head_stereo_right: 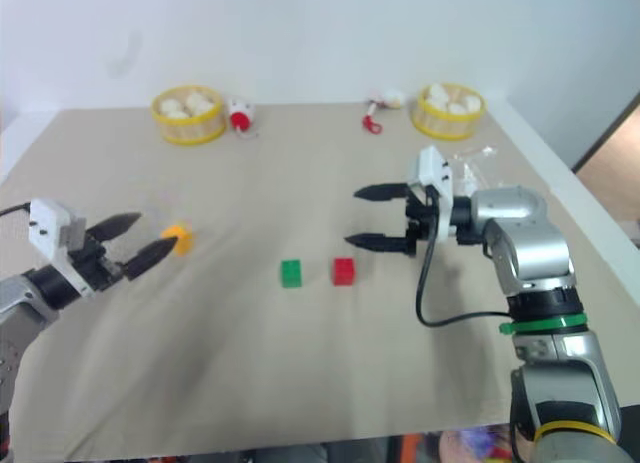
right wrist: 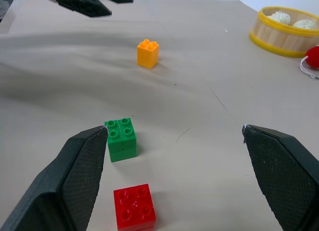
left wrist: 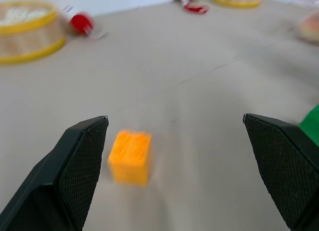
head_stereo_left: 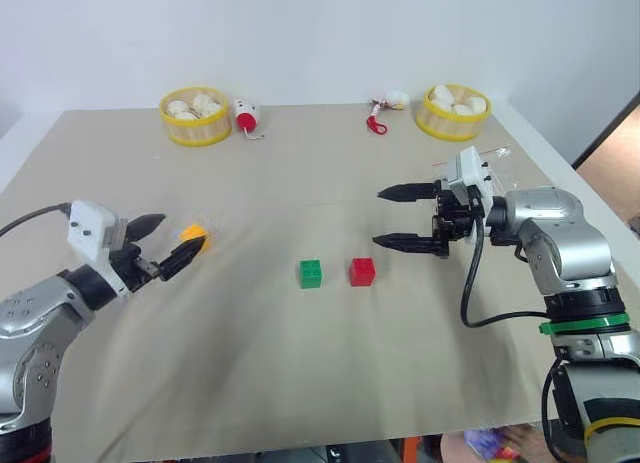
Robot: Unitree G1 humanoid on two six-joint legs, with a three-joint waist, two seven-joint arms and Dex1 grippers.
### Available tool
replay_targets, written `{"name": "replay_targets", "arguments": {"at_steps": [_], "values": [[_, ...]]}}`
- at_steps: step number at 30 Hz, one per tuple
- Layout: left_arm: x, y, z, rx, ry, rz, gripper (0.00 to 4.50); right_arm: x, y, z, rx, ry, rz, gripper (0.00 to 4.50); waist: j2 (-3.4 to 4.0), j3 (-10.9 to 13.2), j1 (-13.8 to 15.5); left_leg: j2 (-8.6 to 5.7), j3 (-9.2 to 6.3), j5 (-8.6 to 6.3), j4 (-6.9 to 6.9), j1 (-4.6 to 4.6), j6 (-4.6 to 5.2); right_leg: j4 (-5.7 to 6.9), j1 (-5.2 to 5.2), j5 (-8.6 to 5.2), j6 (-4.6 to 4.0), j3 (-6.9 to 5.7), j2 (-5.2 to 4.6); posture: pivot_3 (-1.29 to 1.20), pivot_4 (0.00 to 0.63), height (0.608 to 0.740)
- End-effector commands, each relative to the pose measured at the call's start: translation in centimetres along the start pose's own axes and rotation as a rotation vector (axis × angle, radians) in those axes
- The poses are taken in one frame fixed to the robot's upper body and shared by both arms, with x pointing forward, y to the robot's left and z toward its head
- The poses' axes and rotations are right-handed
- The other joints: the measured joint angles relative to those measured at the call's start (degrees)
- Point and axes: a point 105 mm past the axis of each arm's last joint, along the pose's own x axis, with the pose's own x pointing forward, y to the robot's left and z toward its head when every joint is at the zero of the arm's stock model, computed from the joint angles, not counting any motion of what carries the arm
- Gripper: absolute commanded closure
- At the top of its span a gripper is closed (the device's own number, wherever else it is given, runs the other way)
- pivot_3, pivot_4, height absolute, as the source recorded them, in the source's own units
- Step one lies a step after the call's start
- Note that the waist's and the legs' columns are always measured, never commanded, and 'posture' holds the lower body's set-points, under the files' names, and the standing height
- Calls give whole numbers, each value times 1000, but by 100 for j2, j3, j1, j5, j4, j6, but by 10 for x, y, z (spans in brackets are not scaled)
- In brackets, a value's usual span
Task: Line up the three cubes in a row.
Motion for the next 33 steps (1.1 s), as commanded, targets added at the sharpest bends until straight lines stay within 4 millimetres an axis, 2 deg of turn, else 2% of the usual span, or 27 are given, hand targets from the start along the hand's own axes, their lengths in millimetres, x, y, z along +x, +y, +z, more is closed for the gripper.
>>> {"name": "replay_targets", "arguments": {"at_steps": [1,5,8,15,21,33], "values": [[-6,5,-10,40,13,45,17,4,-2,10,-45,-11,19,0,0,0,0,0,0,0,0,0,0,0,0,-1,-1,0,0,0,150,740],[-7,6,-37,47,79,36,17,6,-2,9,-47,-11,25,0,0,0,-1,0,1,0,-2,-1,0,0,-3,-1,-5,0,1,0,150,740],[-3,14,-47,31,93,53,17,5,-1,9,-47,-8,25,0,0,0,-1,0,1,0,-2,-1,0,0,-3,0,-5,0,0,0,150,740],[17,31,-51,4,80,66,17,3,3,9,-40,-6,20,0,0,0,3,1,1,0,-2,-2,0,0,-3,1,-5,-1,0,0,150,740],[38,31,-54,-11,75,3,17,4,12,14,-30,-20,37,0,0,0,7,1,2,0,-3,-4,0,0,-4,1,-4,0,1,0,150,740],[55,41,-67,-17,121,-33,17,12,29,19,-14,-48,67,0,0,-1,6,2,1,0,-4,-3,0,0,-3,6,0,-1,2,0,150,740]]}}
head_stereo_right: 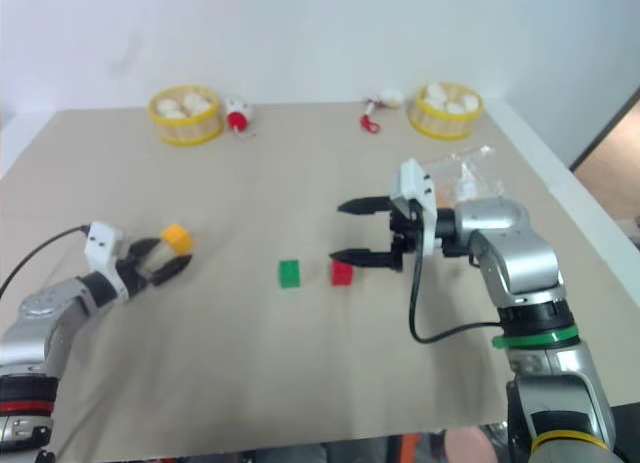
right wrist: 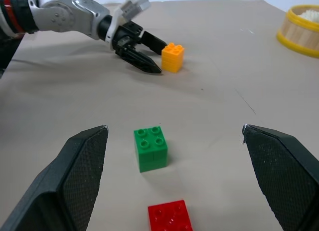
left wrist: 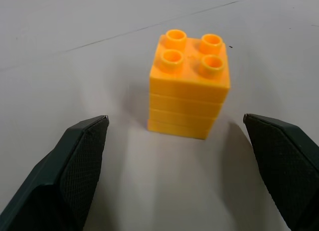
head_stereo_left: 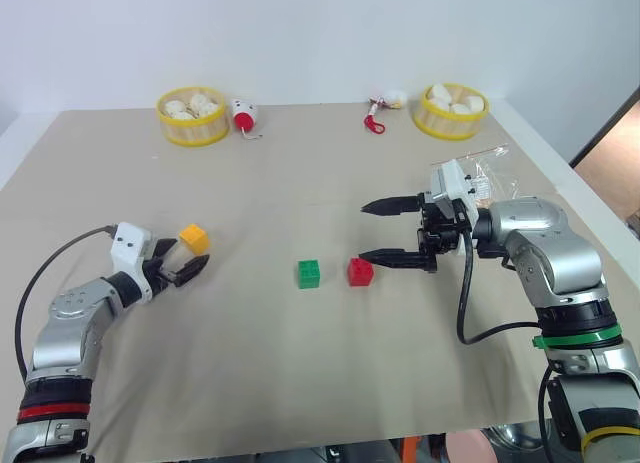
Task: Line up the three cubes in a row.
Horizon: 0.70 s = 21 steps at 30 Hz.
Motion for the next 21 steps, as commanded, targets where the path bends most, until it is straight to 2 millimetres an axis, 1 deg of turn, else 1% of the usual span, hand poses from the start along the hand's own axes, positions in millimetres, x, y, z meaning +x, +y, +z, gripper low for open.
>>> {"name": "replay_targets", "arguments": {"at_steps": [1,4,10,11,12,16,19,21], "values": [[3,9,6,33,-3,10,17,-3,3,15,-46,-33,-4,0,0,0,1,0,0,0,1,1,0,0,1,1,0,0,0,0,150,740],[9,10,6,39,2,1,17,-2,3,15,-47,-31,-4,0,-1,-1,1,0,0,3,3,2,3,0,2,6,-1,0,0,0,150,740],[15,3,6,42,4,-49,17,-3,0,15,-51,-28,-7,0,0,-1,8,-1,0,6,3,2,6,0,2,10,-2,0,0,0,150,740],[15,1,6,41,3,-58,538,-3,0,15,-51,-28,-9,0,0,-1,10,-1,0,6,3,1,6,0,2,10,-2,0,0,0,150,740],[15,0,5,40,5,-63,800,-3,0,15,-51,-26,-10,0,0,-1,11,-1,0,6,3,1,6,0,2,10,-2,0,0,0,150,740],[15,1,4,42,10,-57,2237,-2,1,14,-53,-26,-6,0,0,-1,17,-3,1,5,3,-2,5,-1,2,9,2,1,-3,0,150,740],[16,2,4,48,16,-55,3164,1,2,16,-55,-36,5,0,0,-1,24,-3,1,5,2,-3,4,-1,1,12,13,1,-3,0,150,740],[16,1,3,59,22,-60,3164,3,3,18,-59,-47,19,0,0,-1,24,-3,0,5,1,-3,4,-1,1,12,13,0,-3,0,150,740]]}}
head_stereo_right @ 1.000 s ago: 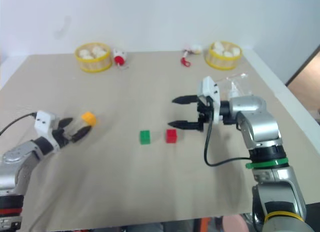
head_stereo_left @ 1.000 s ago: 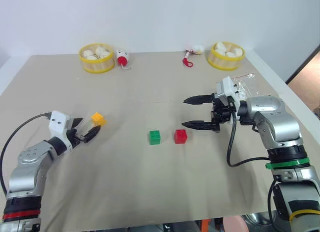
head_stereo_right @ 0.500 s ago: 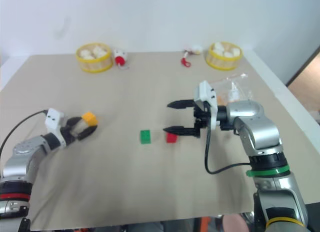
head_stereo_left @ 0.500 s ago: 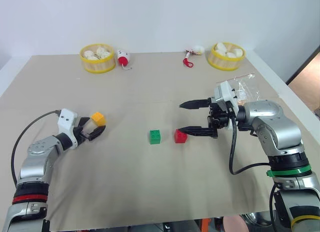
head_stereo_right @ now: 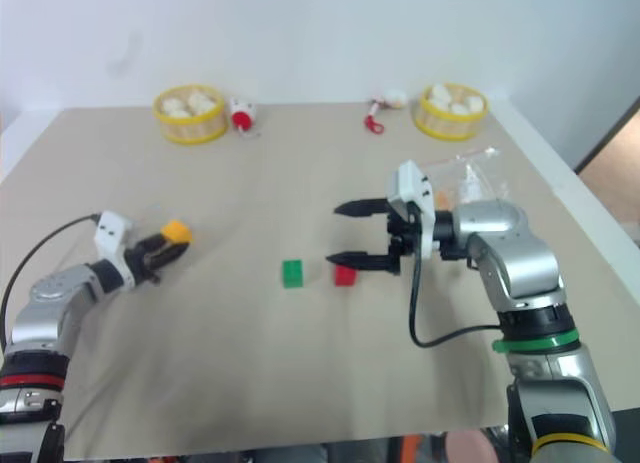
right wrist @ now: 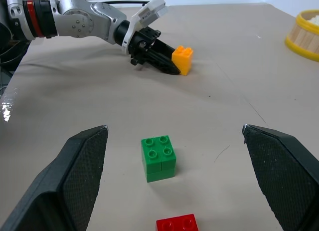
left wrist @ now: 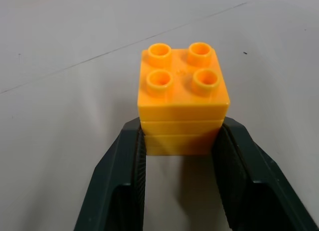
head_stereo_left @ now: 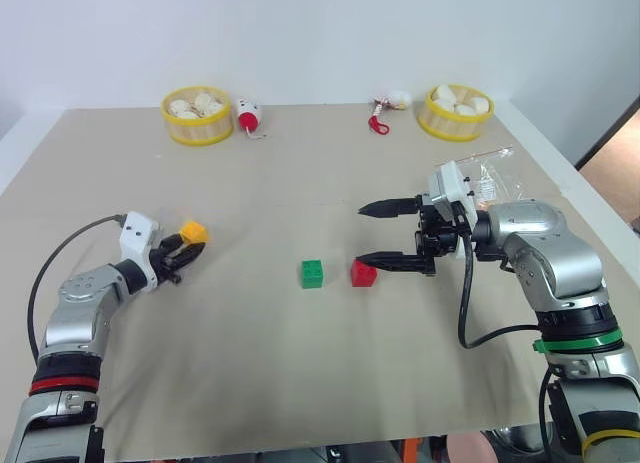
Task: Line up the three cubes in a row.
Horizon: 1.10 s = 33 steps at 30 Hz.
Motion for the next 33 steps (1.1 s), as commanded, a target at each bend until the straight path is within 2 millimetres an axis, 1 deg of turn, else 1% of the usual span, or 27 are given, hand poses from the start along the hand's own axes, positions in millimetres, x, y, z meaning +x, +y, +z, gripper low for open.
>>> {"name": "replay_targets", "arguments": {"at_steps": [1,5,9,12,15,19,22,25,27,30,33], "values": [[2,-4,0,25,17,-30,3164,3,2,18,-61,-47,23,0,0,0,0,0,0,0,0,1,0,0,0,0,0,0,0,0,150,740],[4,-7,2,49,16,-49,3164,9,4,22,-67,-66,43,0,0,0,0,0,0,0,0,1,0,0,1,-6,-11,0,0,0,150,740],[7,-14,6,75,4,-95,3164,12,4,27,-68,-93,47,0,0,0,4,0,0,0,0,1,0,0,1,-6,-10,0,0,0,150,740],[9,-28,10,104,-4,-167,3164,13,4,30,-62,-114,49,0,0,0,21,0,0,0,0,0,0,0,1,-6,-10,0,0,0,150,740],[10,-45,13,139,-10,-258,3164,14,4,29,-64,-110,47,0,0,0,46,-1,0,0,0,-3,0,-1,-1,-6,-11,0,-1,0,150,740],[5,-69,15,198,-8,-412,3164,13,3,27,-65,-100,39,0,0,0,72,0,1,0,0,-3,0,-1,-3,-8,-14,1,0,0,150,740],[1,-84,13,250,10,-519,3164,11,2,25,-64,-97,32,0,1,0,70,4,1,0,-2,-2,0,-1,-6,-11,-19,1,4,0,150,740],[0,-94,7,308,41,-620,3164,11,2,25,-64,-95,27,0,1,0,71,7,0,0,-2,-1,0,-1,-6,-11,-21,0,7,0,150,740],[0,-95,3,327,54,-656,3164,11,2,25,-64,-94,26,0,1,0,75,7,1,0,-2,-2,0,-1,-5,-11,-21,0,6,0,150,740],[4,-92,1,344,67,-683,3164,10,2,24,-65,-92,23,0,1,0,94,6,1,0,-2,-2,0,-1,-5,-11,-21,0,6,0,150,740],[13,-87,4,325,56,-694,3164,8,2,24,-65,-90,17,0,1,0,108,6,1,0,-2,-1,0,-1,-5,-11,-21,0,6,0,150,740]]}}
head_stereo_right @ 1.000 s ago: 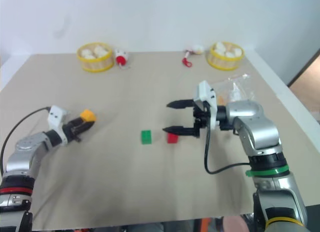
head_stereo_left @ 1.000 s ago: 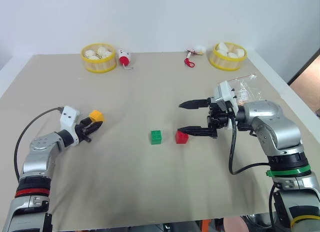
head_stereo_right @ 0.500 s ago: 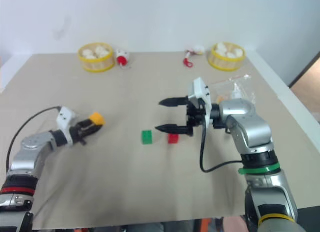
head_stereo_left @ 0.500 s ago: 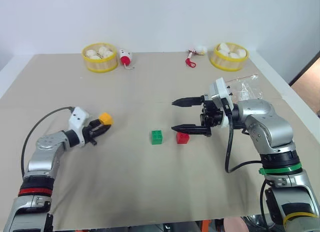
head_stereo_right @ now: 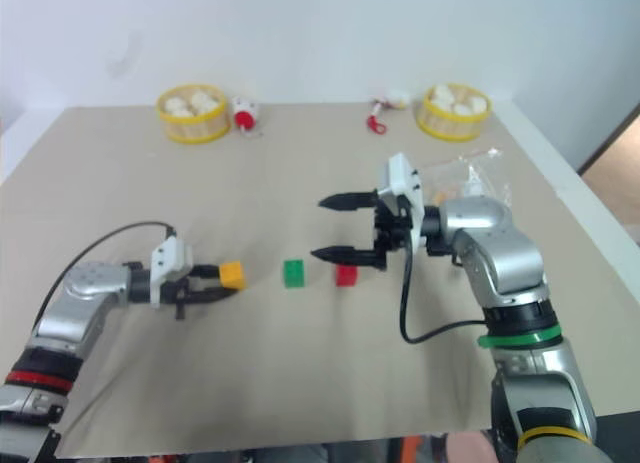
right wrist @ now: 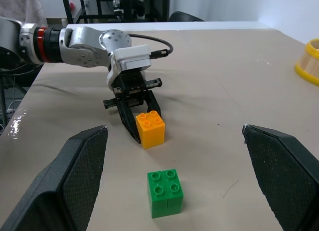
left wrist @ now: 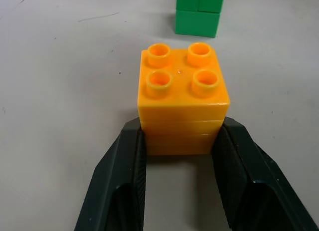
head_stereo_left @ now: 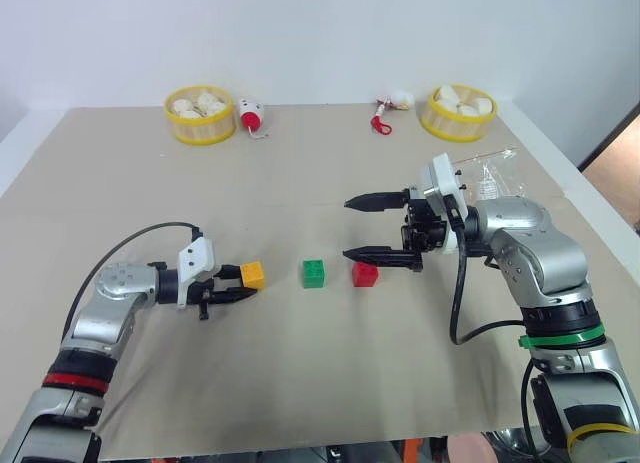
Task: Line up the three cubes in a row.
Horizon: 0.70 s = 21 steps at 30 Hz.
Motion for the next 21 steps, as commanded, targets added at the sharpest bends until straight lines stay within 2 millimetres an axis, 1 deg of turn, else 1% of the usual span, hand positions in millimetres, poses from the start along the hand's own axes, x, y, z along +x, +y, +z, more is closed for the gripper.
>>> {"name": "replay_targets", "arguments": {"at_steps": [1,5,8,11,15,18,21], "values": [[3,9,0,-1,-7,-13,3164,-5,1,12,-53,-9,-10,0,0,0,11,-1,0,0,0,0,0,0,0,0,0,0,0,0,150,740],[12,20,8,-3,-49,-31,3164,-8,1,12,-55,-4,-29,0,0,0,13,-3,0,0,2,-1,0,0,2,1,2,0,-2,0,150,740],[16,22,12,-9,-72,-54,3164,-10,1,12,-55,-1,-37,0,0,0,12,-3,0,0,3,-4,0,0,-1,2,3,0,0,0,150,740],[19,20,15,-19,-89,-94,3164,-12,1,12,-55,3,-50,0,0,0,10,-3,-1,0,2,-6,1,0,-2,3,6,0,0,0,150,740],[22,11,14,-16,-88,-152,3164,-14,1,12,-54,6,-58,0,0,0,9,-1,-3,-2,0,-6,3,0,-3,7,14,0,3,0,150,740],[20,6,9,-20,-75,-173,3164,-14,2,12,-52,7,-61,0,0,0,9,-1,-3,-2,0,-6,3,0,-3,3,7,0,3,0,150,740],[16,5,2,-29,-55,-169,3164,-14,2,13,-51,7,-64,0,0,0,9,-1,-3,-2,0,-5,3,0,-2,2,5,0,2,0,150,740]]}}
